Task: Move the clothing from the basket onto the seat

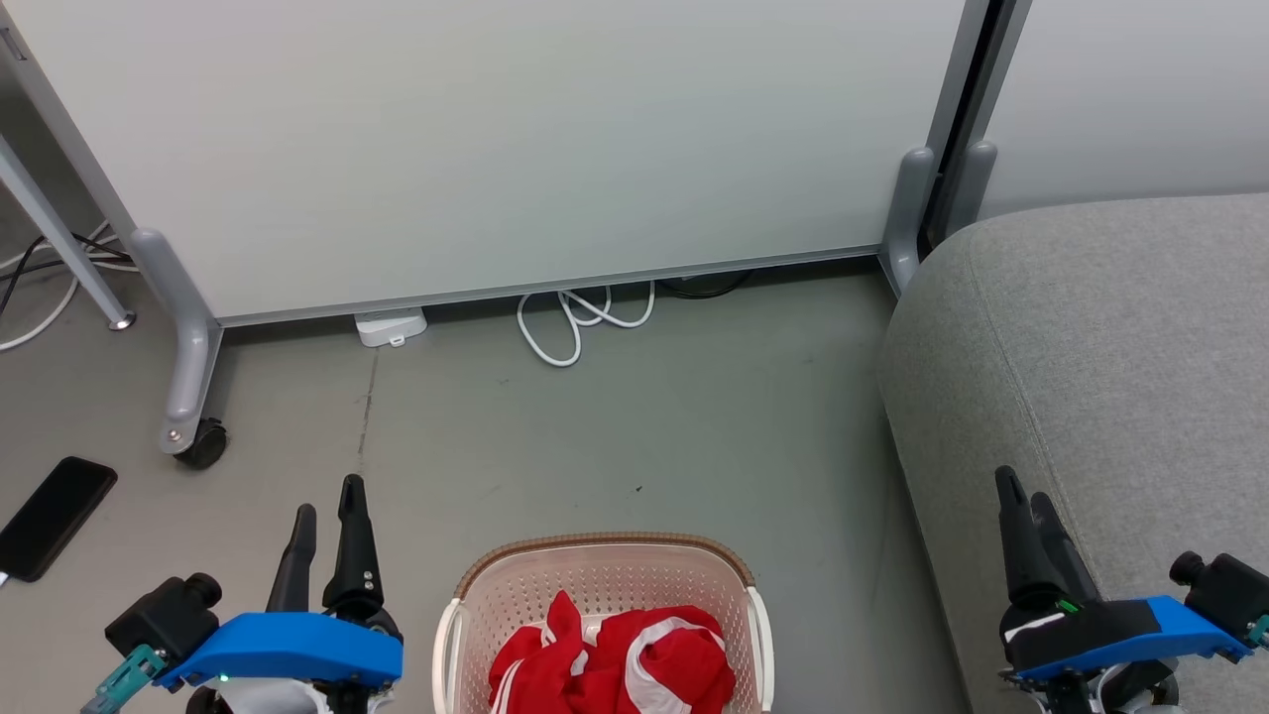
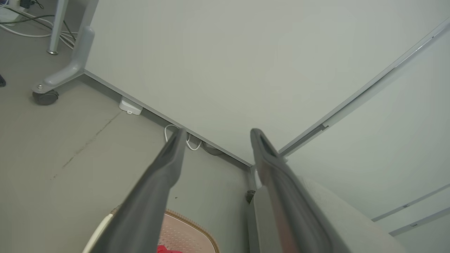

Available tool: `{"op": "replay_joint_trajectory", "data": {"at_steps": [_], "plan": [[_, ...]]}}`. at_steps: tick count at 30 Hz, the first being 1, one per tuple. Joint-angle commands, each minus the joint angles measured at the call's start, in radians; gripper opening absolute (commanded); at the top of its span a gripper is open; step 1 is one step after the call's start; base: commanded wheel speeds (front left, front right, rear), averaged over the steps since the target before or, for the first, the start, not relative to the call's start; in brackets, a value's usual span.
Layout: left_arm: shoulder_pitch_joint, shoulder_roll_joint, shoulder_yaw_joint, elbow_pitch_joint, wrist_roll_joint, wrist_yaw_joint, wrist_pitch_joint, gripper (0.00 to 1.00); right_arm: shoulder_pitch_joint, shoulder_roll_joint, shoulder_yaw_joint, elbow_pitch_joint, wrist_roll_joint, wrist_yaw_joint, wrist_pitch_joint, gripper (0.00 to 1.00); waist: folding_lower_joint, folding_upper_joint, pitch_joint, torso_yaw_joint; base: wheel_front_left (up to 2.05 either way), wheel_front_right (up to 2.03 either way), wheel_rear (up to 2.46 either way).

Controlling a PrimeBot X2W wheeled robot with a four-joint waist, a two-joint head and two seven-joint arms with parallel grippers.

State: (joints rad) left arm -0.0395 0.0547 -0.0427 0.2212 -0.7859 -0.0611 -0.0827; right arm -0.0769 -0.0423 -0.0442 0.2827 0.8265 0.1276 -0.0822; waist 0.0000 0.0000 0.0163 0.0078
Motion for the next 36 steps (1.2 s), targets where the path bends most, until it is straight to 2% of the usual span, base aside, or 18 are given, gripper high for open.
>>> {"op": "replay_joint_trajectory", "data": {"at_steps": [1,14,36], "plan": [[-0.024,0.01,-0.004,-0.016,0.032,0.004,-0.01,1.0,-0.024,-0.007,0.003,-0.014,-0.034,0.003,-0.01,1.0,0.0,0.0,0.0,0.0,0.0,0.0,0.0],[-0.027,0.038,-0.05,-0.021,0.216,0.011,-0.048,1.0,-0.032,-0.008,0.01,-0.004,-0.216,0.003,-0.048,1.0,0.0,0.0,0.005,0.003,0.0,0.0,0.0],[-0.013,0.05,-0.064,0.006,0.398,-0.003,-0.105,1.0,-0.039,-0.009,0.029,0.038,-0.467,0.003,-0.105,1.0,0.0,0.0,0.0,0.009,0.0,0.0,0.0]]}}
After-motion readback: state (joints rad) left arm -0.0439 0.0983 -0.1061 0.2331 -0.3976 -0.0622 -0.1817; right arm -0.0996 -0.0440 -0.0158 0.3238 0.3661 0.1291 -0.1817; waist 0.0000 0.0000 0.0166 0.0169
